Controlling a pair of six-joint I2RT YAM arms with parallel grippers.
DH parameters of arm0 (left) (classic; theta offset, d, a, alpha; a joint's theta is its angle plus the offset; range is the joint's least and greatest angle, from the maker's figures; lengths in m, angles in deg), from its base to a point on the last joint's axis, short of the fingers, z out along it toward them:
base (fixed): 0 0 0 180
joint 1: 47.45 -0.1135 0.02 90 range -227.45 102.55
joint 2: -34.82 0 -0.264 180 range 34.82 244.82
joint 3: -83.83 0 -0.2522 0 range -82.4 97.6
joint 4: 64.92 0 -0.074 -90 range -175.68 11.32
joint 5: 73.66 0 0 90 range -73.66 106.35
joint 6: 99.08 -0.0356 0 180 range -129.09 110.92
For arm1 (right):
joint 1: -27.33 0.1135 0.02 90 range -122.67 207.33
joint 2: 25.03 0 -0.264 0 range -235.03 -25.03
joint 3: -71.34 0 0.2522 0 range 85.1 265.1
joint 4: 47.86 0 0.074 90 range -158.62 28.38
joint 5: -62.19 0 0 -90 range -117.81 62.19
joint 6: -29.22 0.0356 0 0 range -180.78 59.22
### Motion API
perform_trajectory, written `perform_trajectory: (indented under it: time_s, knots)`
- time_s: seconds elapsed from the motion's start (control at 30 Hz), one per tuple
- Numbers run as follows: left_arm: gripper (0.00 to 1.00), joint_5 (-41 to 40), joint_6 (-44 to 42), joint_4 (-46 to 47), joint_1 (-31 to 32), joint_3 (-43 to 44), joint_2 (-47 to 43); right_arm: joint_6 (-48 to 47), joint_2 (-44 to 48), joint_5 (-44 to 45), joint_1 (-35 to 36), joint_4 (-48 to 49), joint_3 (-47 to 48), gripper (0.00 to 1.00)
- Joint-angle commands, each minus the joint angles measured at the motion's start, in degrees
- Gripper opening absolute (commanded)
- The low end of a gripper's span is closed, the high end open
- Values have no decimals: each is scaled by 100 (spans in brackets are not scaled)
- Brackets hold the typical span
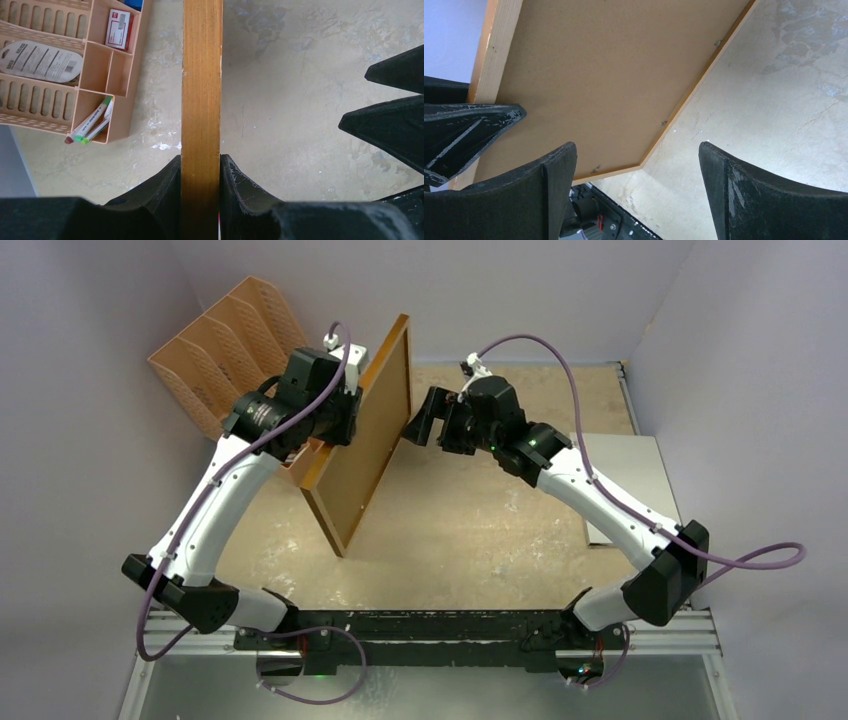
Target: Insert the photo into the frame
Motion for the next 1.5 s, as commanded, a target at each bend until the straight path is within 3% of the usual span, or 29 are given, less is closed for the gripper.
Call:
perform_trajectory:
  time_s: [0.0, 0.13, 0.27, 0.73, 1.0, 1.2, 1.3, 1.47]
  knots:
    - [0, 211, 85, 608, -8, -74, -301, 400, -11, -62, -63, 203, 206, 92]
    - [0, 309, 79, 623, -8, -75, -269, 663, -223, -234, -68, 415, 494, 94]
    - [17, 508, 68, 694, -10, -101, -273, 807, -316, -578, -69, 1245, 358, 96]
    - [45, 1140, 55, 1222, -7, -470, -646, 1402, -1029, -1199, -67, 1854, 1112, 97]
    - [59, 1778, -43, 1466, -9, -726, -919, 1472, -1287, -912, -78, 1039, 1386, 88]
    - [68, 2780, 488, 2272, -8, -952, -1466, 1420, -553, -314, -136, 951, 844, 82]
    - [71, 2727, 742, 2614, -7, -1109, -1698, 1375, -292, -259, -226, 719, 643, 78]
    - [73, 2183, 989, 2787, -10, -1389, -1804, 1320, 113, -338, -390, 437, 100, 59]
